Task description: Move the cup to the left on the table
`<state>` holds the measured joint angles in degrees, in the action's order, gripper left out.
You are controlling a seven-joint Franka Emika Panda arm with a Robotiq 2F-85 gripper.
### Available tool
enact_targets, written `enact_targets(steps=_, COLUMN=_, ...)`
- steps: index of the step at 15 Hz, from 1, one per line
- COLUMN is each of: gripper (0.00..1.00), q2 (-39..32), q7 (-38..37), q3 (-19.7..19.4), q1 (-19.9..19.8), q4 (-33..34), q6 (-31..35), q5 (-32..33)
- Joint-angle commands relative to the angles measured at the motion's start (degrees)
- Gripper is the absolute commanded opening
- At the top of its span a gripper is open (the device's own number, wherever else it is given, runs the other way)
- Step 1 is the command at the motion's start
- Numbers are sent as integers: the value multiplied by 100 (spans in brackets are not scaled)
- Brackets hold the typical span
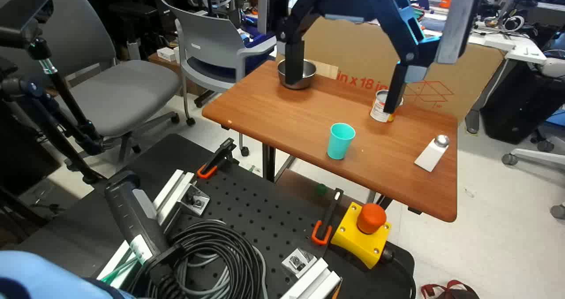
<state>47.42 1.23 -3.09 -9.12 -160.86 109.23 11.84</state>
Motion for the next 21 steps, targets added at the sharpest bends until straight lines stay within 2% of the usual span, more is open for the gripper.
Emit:
enact_targets(steps=1, gripper=100, q2=-5, q7=-32, q3=-44, q1=52, q4=-22, q6=-20, q5=31)
enact_targets(steps=9, gripper=100, q2=-35, q7=-32, q3=-44, q1=51, q4=-72, q6=-19, q5=30)
enact_targets(steps=13, gripper=100, q2=-547, q7=-229, q3=-39, q1=100, q4=218, q6=117, q5=-143)
enact_targets(steps=17, gripper=100, q2=-1402, q7=-290, q3=-132, q1=180, q4=568, q6=665, q5=-486)
enact_targets(steps=21, gripper=100, q2=-2189, q7=-458, q3=-88, q1=144, q4=696, q6=1682, q5=-709)
